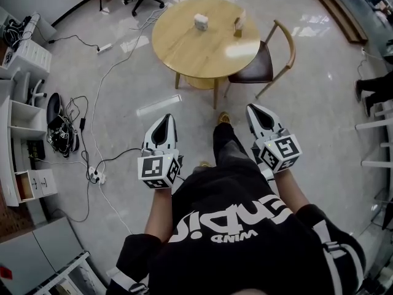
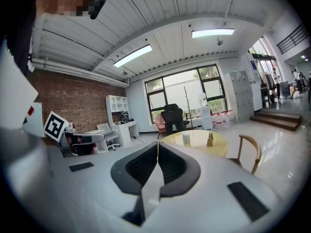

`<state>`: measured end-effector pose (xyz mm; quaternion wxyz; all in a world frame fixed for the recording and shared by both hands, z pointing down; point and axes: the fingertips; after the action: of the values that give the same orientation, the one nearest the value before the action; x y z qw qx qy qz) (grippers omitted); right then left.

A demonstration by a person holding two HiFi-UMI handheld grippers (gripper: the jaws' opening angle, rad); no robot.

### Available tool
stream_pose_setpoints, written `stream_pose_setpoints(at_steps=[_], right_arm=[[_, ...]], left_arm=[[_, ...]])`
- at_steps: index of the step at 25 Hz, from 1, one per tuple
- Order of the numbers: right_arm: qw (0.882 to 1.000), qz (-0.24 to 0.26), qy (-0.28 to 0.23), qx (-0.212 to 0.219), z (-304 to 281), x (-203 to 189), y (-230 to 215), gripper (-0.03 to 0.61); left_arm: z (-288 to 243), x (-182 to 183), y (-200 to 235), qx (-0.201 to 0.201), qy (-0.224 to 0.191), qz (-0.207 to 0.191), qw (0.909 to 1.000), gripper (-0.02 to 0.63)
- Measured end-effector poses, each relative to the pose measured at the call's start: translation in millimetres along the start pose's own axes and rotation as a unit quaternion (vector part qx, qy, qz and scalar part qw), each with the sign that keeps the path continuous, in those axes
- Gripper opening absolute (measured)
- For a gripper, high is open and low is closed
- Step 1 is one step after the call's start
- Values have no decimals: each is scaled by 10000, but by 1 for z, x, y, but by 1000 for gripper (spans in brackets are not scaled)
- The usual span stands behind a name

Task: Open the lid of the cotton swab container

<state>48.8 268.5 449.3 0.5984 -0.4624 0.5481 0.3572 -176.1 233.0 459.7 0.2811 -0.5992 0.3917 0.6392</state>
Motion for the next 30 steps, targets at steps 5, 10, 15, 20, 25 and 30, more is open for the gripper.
stream_pose_setpoints(at_steps=[5,10,15,20,25,30], right_arm=[[10000,0,30,16,-29,-4,-21,3],[9999,61,78,129,-67,2,-39,3],[9998,71,104,184,-104,12,-64,3],[9997,38,133,215,-136,20,-94,3],[9993,21,183,328,-168,27,-124,3],[9984,-1,224,528,-205,36,-154,3]], left_arm=[[-29,-2,14,64,-2,-25,10000,8],[-66,5,27,130,-7,-29,9999,8],[-111,19,31,81,-49,-15,10000,8],[-155,26,33,42,-14,-52,10000,8],[-198,35,34,83,-14,-75,9999,8],[-240,39,36,232,9,-56,9997,8]])
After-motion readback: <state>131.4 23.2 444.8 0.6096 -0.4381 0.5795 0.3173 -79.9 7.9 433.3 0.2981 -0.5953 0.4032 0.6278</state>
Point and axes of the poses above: the fingertips, and each gripper's own axes: z backward along the fingers, y to its left, x out of its top, and after that the axes turned 10 degrees about -y, right-handed
